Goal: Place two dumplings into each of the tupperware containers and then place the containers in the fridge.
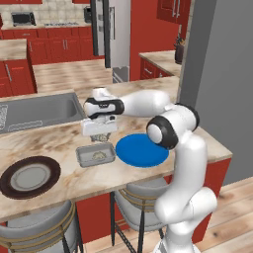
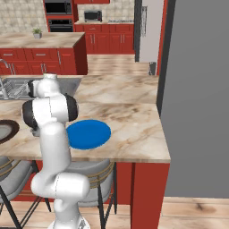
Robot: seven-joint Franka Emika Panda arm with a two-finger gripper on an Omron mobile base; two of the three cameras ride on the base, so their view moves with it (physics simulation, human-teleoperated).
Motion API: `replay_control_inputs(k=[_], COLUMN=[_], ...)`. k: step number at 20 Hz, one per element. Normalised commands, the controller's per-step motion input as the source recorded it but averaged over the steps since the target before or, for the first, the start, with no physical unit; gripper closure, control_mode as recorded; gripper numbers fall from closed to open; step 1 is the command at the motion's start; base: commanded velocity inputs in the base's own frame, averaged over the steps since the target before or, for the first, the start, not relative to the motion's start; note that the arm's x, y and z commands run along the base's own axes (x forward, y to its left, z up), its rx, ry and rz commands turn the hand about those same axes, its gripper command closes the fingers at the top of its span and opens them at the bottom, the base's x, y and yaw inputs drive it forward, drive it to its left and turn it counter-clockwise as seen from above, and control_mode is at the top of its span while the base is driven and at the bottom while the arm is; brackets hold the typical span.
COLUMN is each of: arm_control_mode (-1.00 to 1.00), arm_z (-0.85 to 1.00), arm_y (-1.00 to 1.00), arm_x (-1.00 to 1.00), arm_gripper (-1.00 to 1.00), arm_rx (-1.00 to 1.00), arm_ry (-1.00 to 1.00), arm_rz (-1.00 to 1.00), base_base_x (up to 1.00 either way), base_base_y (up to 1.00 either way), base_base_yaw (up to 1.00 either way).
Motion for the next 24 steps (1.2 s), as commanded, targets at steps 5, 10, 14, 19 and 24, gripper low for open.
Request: replay_control_inputs(k=[5,10,14,19,24], arm_control_mode=[-1.0,-1.0,-1.0,-1.0,-1.0], arm_z=[-0.42,-0.58,-0.68,-0.13,0.0], arm_y=[0.48,0.02,0.11,0.05,0.02], arm_x=[0.09,0.04,0.0,-0.3,-0.8], arm_gripper=[1.0,1.0,1.0,1.0,1.0], arm_rx=[-0.02,0.0,0.0,0.0,0.0], arm_ry=[0.0,0.0,0.0,-0.02,-0.07], arm_rz=[-0.06,-0.03,0.0,0.0,0.01], base_base_x=[0.0,0.0,0.0,0.0,0.0], base_base_y=[0.0,0.0,0.0,0.0,0.0], base_base_yaw=[0.0,0.0,0.0,0.0,0.0])
